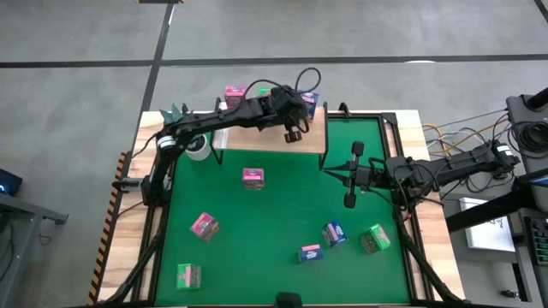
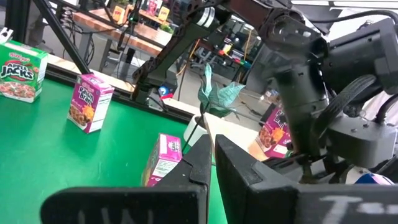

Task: Stack cereal on shelf
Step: Put the left blue cereal box on the shelf

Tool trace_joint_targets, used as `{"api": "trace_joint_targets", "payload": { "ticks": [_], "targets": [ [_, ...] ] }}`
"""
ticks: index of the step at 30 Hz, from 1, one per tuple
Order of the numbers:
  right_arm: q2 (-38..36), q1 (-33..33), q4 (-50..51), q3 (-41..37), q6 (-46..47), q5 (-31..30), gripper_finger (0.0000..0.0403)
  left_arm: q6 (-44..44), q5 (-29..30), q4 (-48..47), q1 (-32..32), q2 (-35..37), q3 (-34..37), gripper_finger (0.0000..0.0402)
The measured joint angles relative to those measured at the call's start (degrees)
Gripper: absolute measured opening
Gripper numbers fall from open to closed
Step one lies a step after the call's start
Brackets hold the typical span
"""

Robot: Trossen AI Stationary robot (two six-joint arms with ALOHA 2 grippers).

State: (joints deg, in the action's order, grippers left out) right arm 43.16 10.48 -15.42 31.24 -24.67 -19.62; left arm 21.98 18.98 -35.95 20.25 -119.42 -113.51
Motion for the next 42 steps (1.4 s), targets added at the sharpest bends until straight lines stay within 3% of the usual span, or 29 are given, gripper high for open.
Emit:
{"api": "trace_joint_targets", "payload": {
  "ticks": [2, 6, 9, 29, 36, 42],
  "targets": [
    [0.0, 0.0, 0.0, 0.0, 0.0, 0.0, 0.0013, -0.3, -1.0, -0.1, -0.2, 0.0, -0.1, 0.0039],
    [0.0, 0.0, 0.0, 0.0, -0.1, 0.0, 0.0013, -2.5, -9.3, 2.8, -0.4, 0.0, 0.4, 0.0039],
    [0.0, 0.0, 0.0, 0.0, -0.4, 0.0, 0.0013, -3.6, -10.6, 6.3, -0.5, 0.0, 0.9, 0.0039],
    [0.0, 0.0, 0.2, 0.0, -0.4, -2.1, 0.0013, -5.2, -10.4, 13.9, -0.6, -0.5, 0.7, 0.0039],
    [0.0, 0.0, 0.2, 0.0, -0.4, -2.1, 0.0013, -4.9, -3.9, 16.9, -0.5, -2.0, 0.7, 0.0039],
    [0.0, 0.0, 0.2, 0.0, -0.7, -2.1, 0.0013, -4.8, -3.4, 18.3, -0.6, -2.2, 0.7, 0.0039]
  ]
}}
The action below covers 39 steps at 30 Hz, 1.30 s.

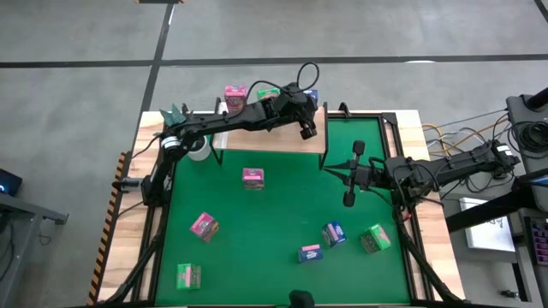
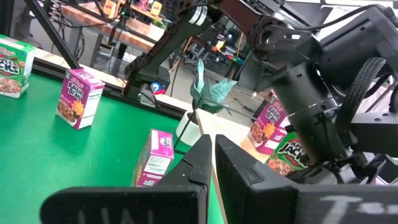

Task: Stack cereal on shelf
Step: Put the left blue cereal box on the shelf, then adjust the green cereal box on the shelf

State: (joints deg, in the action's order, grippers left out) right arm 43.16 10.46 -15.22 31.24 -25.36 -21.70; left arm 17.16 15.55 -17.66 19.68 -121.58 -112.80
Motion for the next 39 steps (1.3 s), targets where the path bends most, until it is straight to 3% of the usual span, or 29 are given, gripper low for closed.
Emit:
{"api": "trace_joint_targets", "payload": {
  "ticks": [6, 9, 22, 29, 39],
  "targets": [
    [0.0, 0.0, 0.0, 0.0, 0.0, 0.0, 0.0013, 0.1, 0.0, -0.9, -0.2, 0.0, 0.0, 0.0039],
    [0.0, 0.0, 0.0, 0.0, 0.1, 0.0, 0.0013, 0.1, 0.0, -5.8, -1.0, 0.1, -1.4, 0.0039],
    [0.0, 0.0, 0.6, 0.0, 0.8, 0.0, 0.0013, 3.0, 0.0, -48.9, -4.5, 0.7, -22.3, 0.0039],
    [0.0, 0.0, 1.3, 0.0, 1.4, 0.0, 0.0012, 6.4, 0.5, -56.7, -1.7, 2.2, -20.7, 0.0039],
    [0.0, 0.0, 1.3, 0.0, 1.4, 0.0, 0.0013, 4.1, 1.5, -60.7, 6.0, 2.2, -20.7, 0.0039]
  ]
}}
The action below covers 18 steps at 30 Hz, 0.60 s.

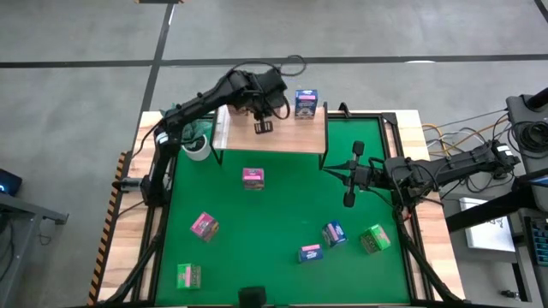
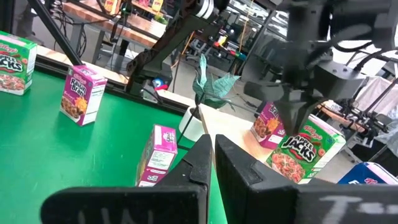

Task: Stack cereal on shelf
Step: Adjust the green cereal box on the shelf

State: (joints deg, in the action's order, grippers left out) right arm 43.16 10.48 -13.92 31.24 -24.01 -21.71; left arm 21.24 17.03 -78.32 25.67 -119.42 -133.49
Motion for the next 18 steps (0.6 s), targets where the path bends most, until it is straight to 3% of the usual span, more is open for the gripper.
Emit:
{"api": "trace_joint_targets", "payload": {
  "ticks": [12, 18],
  "targets": [
    [0.0, 0.0, 0.0, 0.0, -0.2, 0.0, 0.0013, -1.4, 3.4, -0.1, 2.4, 0.0, 0.0, 0.0039],
    [0.0, 0.0, 0.0, 0.0, -0.5, 0.0, 0.0013, -2.5, -2.1, 2.1, 1.7, 0.0, 0.0, 0.0039]
  ]
}}
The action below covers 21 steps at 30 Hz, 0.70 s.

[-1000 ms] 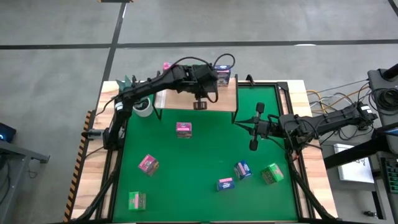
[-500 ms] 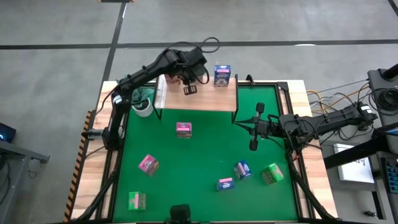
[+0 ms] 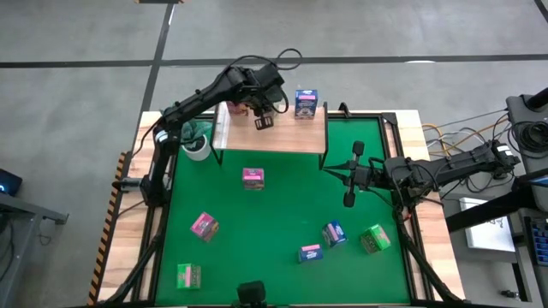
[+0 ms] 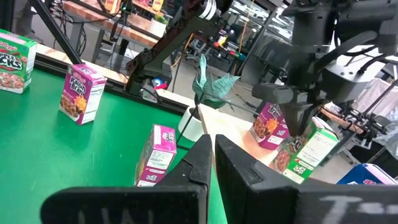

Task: Stack cereal on shelf
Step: Adjust the green cereal box on the shelf

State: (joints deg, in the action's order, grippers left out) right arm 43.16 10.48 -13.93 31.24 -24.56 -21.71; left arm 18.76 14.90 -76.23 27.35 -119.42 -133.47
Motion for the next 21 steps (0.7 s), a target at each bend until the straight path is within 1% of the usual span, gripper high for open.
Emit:
{"api": "trace_joint_targets", "payload": {
  "ticks": [6, 11, 21],
  "targets": [
    [0.0, 0.0, 0.0, 0.0, 0.0, 0.0, 0.0013, -0.8, -0.4, 4.5, -0.2, 0.0, 0.0, 0.0039],
    [0.0, 0.0, 0.0, 0.0, -0.1, 0.0, 0.0013, -1.5, -0.3, 6.4, -0.1, 0.0, 0.0, 0.0039],
    [0.0, 0.0, 0.0, 0.0, -0.1, 0.0, 0.0013, -1.7, -0.3, 5.9, -0.8, 0.2, 0.0, 0.0039]
  ]
}}
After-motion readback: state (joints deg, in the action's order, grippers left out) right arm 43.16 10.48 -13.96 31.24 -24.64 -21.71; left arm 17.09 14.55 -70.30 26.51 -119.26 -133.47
